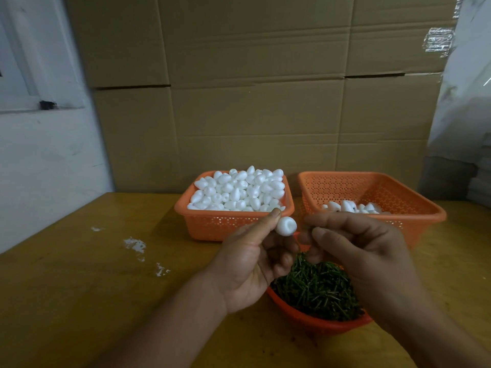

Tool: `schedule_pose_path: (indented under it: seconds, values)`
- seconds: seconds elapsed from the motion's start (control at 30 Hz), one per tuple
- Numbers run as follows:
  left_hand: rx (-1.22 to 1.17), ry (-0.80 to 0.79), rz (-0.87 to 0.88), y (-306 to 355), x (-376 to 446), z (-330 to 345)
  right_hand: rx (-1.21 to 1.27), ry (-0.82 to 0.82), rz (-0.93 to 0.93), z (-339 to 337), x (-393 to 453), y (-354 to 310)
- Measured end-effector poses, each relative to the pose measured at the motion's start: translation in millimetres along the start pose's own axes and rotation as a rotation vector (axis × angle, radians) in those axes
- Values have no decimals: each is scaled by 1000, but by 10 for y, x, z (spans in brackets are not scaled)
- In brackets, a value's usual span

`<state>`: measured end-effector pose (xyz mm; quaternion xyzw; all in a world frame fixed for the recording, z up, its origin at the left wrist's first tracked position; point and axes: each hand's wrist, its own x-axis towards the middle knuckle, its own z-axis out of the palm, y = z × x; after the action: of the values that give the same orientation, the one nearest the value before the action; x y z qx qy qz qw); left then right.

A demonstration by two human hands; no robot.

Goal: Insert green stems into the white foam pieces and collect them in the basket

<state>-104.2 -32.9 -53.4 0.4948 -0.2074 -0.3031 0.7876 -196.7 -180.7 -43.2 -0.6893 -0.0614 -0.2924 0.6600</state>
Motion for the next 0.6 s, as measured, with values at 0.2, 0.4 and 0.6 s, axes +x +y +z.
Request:
schedule_pose_path:
  seconds: [0.2, 0.4, 0.6]
  values:
    - [43, -13, 12, -8, -8, -1, -64, -2, -18, 26, -6, 12]
    - [61, 0, 37, -26, -13, 5, -346, 28, -163, 31, -18, 33]
    - [131, 18, 98, -34, -22, 23, -522, 41, -233, 12, -32, 90]
